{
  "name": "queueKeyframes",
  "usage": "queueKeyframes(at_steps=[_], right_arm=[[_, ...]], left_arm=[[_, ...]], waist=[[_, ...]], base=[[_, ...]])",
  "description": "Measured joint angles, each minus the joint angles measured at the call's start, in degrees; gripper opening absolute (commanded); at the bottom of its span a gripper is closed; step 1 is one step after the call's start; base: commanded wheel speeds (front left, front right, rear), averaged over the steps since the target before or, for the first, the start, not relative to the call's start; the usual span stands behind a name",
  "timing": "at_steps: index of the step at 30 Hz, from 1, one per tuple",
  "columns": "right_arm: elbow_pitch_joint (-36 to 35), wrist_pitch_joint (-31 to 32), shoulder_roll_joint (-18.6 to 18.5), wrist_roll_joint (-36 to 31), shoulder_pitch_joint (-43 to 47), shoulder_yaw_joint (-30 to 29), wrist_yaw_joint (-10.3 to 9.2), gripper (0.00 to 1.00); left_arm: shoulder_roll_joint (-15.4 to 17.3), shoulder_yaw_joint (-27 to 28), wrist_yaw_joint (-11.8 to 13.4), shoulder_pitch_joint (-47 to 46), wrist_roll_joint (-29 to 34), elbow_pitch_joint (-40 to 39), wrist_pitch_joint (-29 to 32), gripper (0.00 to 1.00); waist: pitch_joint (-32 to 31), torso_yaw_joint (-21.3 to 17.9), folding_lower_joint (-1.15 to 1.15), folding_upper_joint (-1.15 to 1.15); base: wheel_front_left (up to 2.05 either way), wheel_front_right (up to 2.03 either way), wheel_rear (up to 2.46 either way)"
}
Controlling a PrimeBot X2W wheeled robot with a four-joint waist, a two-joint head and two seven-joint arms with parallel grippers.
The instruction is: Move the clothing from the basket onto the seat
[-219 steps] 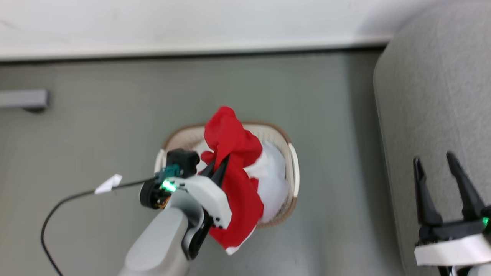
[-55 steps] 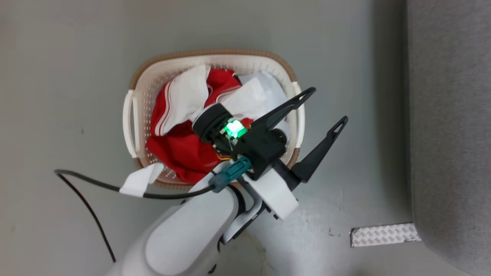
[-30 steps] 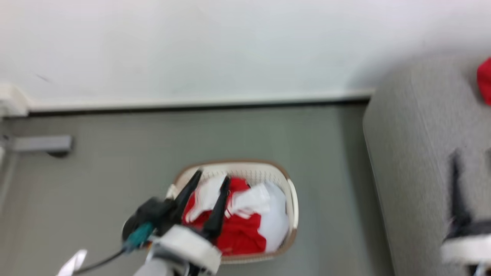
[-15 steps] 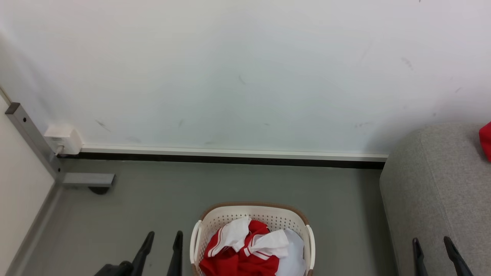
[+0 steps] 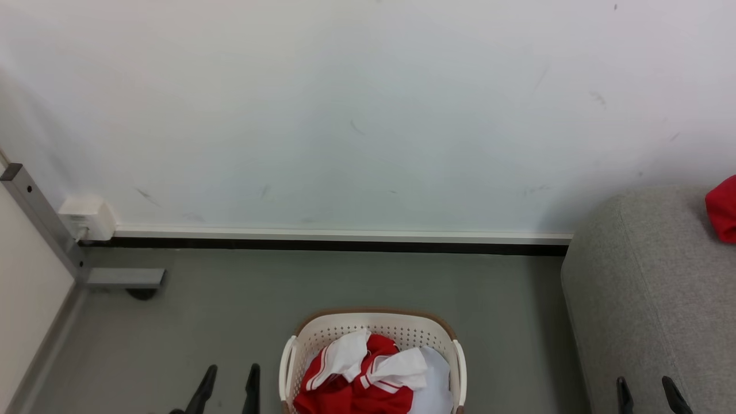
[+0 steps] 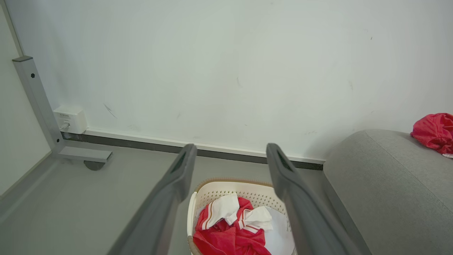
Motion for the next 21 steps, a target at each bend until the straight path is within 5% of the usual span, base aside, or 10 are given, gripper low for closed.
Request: queueKeyframes(at_steps=[21], right_arm=[[-1.74, 0.0, 0.01, 0.73, -2.86, 0.79, 0.0, 1.0]], left_arm=[[-1.77, 1.65, -2.97, -4.36, 4.94, 1.57, -0.01, 1.0]], waist=[[3.53, -3.08, 0.0, 0.0]], base=[[0.0, 0.0, 0.0]])
